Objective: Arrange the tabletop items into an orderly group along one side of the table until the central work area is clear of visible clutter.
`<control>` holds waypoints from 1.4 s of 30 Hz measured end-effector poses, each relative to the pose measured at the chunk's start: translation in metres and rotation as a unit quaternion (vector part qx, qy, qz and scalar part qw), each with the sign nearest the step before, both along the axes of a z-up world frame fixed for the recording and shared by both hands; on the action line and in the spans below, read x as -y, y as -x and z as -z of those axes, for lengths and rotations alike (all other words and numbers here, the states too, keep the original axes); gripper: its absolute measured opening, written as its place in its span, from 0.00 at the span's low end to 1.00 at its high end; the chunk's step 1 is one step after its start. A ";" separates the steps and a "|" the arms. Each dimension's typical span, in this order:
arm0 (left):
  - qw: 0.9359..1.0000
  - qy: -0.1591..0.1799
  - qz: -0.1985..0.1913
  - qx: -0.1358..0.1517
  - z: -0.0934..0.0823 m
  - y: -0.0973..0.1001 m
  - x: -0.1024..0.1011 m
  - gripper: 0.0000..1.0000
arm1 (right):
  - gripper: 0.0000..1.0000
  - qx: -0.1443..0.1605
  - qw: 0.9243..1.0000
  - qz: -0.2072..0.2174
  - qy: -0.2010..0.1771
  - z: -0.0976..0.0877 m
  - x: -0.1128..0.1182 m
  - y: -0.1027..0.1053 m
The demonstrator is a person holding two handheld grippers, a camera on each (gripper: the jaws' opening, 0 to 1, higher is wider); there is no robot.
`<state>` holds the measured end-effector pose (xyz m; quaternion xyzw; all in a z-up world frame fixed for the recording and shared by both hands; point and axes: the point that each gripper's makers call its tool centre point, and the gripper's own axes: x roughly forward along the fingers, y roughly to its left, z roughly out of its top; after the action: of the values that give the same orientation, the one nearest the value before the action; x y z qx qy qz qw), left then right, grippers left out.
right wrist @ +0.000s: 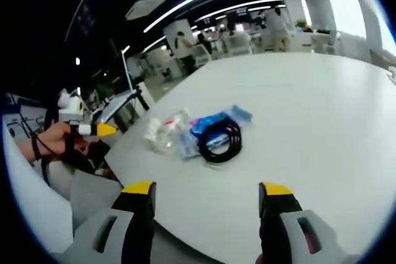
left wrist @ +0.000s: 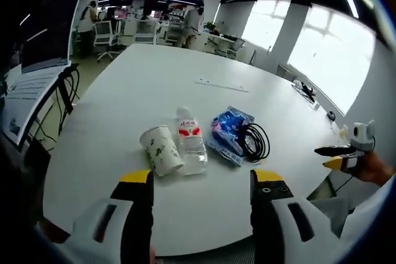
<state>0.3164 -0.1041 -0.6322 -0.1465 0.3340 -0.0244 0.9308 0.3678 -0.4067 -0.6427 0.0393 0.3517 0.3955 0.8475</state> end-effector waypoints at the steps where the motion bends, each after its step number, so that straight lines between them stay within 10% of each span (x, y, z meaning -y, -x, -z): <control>1: 1.000 0.006 -0.005 -0.001 0.002 0.001 -0.001 0.62 | 0.69 0.001 1.000 0.002 0.000 0.000 0.001 0.000; 26: 0.985 0.106 -0.125 -0.056 0.062 -0.039 -0.051 0.52 | 0.66 -0.011 0.997 0.075 0.007 -0.001 0.032 0.017; 42: 0.981 0.112 -0.128 -0.092 0.103 -0.067 -0.051 0.51 | 0.66 -0.018 0.995 0.094 0.017 -0.002 0.036 0.034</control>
<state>0.3834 -0.0535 -0.7348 -0.2930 0.3920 0.0717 0.8691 0.3340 -0.4422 -0.6411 0.0651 0.3682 0.3072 0.8751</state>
